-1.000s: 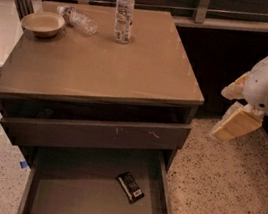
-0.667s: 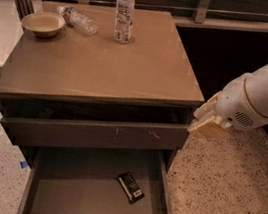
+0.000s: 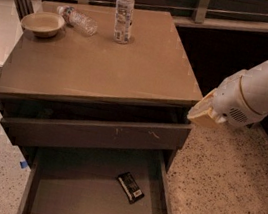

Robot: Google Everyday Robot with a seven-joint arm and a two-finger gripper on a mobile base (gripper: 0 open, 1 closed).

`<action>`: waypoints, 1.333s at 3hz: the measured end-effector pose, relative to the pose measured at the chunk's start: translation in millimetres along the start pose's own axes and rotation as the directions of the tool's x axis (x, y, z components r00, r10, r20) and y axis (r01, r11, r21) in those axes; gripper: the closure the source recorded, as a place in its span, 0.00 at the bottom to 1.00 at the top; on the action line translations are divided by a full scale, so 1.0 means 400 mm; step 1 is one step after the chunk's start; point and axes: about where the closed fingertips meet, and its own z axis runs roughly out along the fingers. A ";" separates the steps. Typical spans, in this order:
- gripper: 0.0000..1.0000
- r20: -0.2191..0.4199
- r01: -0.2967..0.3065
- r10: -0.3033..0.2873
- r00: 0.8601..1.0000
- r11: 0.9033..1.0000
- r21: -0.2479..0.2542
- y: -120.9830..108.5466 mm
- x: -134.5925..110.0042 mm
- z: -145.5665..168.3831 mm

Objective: Pick rxbar chocolate from middle drawer and place on counter

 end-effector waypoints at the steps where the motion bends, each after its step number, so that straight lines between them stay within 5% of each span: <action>1: 1.00 -0.007 -0.018 0.018 1.000 1.000 -0.010 0.028 0.028 0.058; 2: 1.00 0.018 -0.051 0.052 0.998 0.997 -0.060 0.110 0.046 0.206; 4: 1.00 0.079 -0.115 0.131 0.988 0.976 -0.184 0.298 0.109 0.609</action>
Offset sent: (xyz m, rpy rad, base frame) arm -0.0295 0.0647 -0.1786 0.1080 0.1235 -0.0199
